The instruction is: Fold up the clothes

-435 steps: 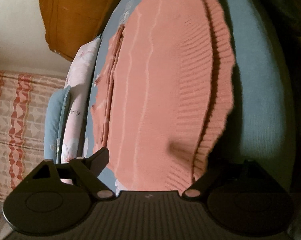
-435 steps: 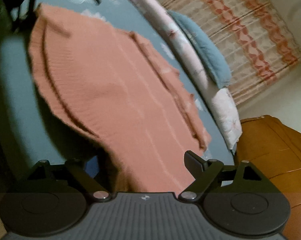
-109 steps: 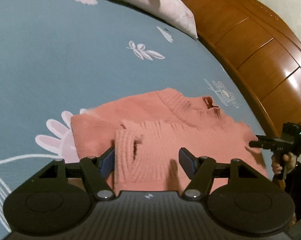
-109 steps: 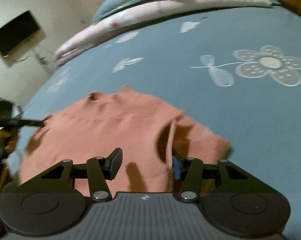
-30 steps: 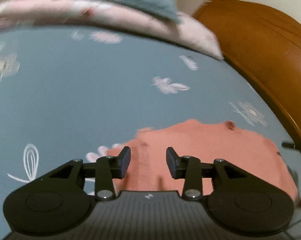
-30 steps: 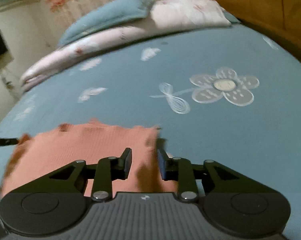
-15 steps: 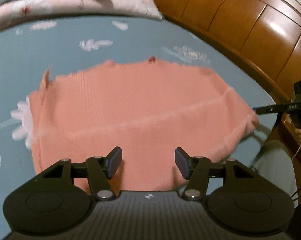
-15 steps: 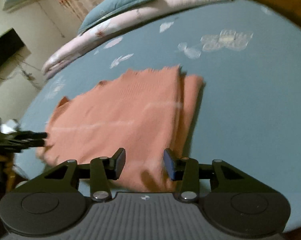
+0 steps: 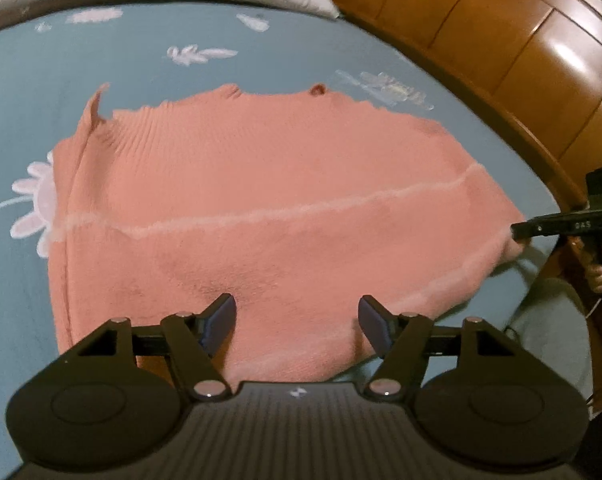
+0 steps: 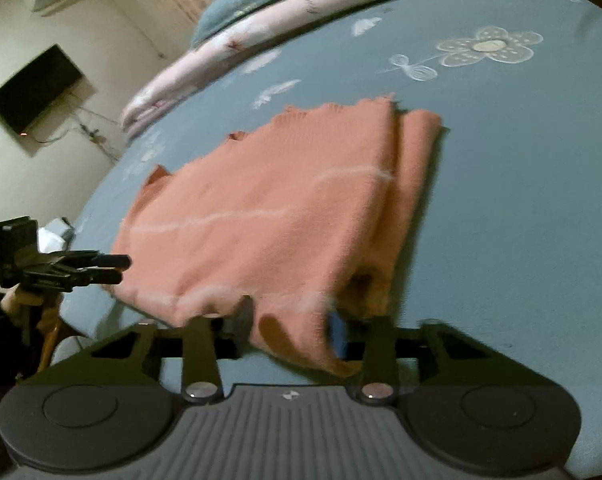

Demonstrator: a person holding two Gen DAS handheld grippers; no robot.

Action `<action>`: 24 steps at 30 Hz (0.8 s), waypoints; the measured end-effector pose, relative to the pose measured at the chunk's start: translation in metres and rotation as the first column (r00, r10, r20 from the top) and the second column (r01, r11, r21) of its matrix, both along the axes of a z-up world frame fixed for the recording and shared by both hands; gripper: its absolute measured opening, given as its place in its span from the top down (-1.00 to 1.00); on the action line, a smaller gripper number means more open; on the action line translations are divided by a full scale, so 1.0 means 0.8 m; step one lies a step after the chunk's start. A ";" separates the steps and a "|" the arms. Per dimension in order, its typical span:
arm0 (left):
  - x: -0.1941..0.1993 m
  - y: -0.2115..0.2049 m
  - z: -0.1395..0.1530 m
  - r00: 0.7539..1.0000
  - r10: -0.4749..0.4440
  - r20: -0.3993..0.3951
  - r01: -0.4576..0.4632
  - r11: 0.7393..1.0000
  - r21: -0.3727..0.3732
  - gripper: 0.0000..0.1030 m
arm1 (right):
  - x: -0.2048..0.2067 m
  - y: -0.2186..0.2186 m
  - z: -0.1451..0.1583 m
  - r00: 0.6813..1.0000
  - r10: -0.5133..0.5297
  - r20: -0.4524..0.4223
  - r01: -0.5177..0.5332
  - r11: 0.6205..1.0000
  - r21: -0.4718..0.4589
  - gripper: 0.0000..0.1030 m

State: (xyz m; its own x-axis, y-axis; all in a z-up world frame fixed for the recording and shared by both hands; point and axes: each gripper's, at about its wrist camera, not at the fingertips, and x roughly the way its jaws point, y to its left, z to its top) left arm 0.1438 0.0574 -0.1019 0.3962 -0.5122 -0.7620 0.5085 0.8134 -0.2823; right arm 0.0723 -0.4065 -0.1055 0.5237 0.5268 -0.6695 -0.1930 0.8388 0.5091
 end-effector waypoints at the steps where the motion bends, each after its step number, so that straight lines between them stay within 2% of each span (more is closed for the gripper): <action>1: 0.000 0.000 -0.002 1.000 -0.007 -0.002 0.007 1.000 0.019 -0.32 | 0.001 0.002 -0.001 1.000 0.019 -0.024 -0.020 0.999 -0.033 0.78; 4: -0.004 0.004 -0.008 1.000 -0.029 -0.011 0.029 0.997 0.072 -0.32 | -0.004 0.009 0.000 0.991 0.089 -0.104 -0.105 0.982 -0.159 0.80; 8: -0.008 0.010 0.006 0.999 -0.043 -0.015 0.044 0.991 0.128 -0.33 | -0.006 0.005 0.017 0.988 0.096 -0.120 -0.117 0.975 -0.187 0.73; 11: -0.008 0.003 0.030 0.998 -0.042 0.039 0.035 0.987 0.157 -0.35 | -0.012 0.016 0.050 0.993 0.103 -0.054 -0.113 0.956 -0.270 0.56; 13: 0.001 -0.006 0.039 0.998 -0.038 0.044 0.033 0.995 0.099 -0.38 | -0.011 0.027 0.072 0.995 0.100 0.021 -0.092 0.963 -0.254 0.45; 15: 0.012 -0.025 0.034 0.998 -0.044 0.040 0.042 0.997 0.057 -0.38 | -0.004 0.052 0.078 0.990 0.115 0.077 -0.096 0.971 -0.218 0.32; 16: 0.013 -0.035 0.027 0.998 -0.051 0.040 0.049 0.996 0.068 -0.38 | 0.003 0.069 0.074 0.987 0.133 0.088 -0.111 0.969 -0.221 0.32; 19: 0.006 -0.056 0.003 0.996 -0.064 0.055 0.056 0.988 0.144 -0.38 | 0.013 0.112 0.035 0.982 0.187 0.025 -0.173 0.946 -0.274 0.32; 21: -0.007 -0.037 -0.007 0.997 -0.050 0.050 0.042 0.988 0.150 -0.43 | 0.005 0.120 0.010 0.978 0.207 -0.015 -0.199 0.916 -0.348 0.31; 24: -0.017 -0.004 -0.001 0.998 -0.027 0.060 0.015 0.984 0.180 -0.43 | -0.018 0.100 0.011 0.979 0.202 -0.007 -0.192 0.921 -0.339 0.30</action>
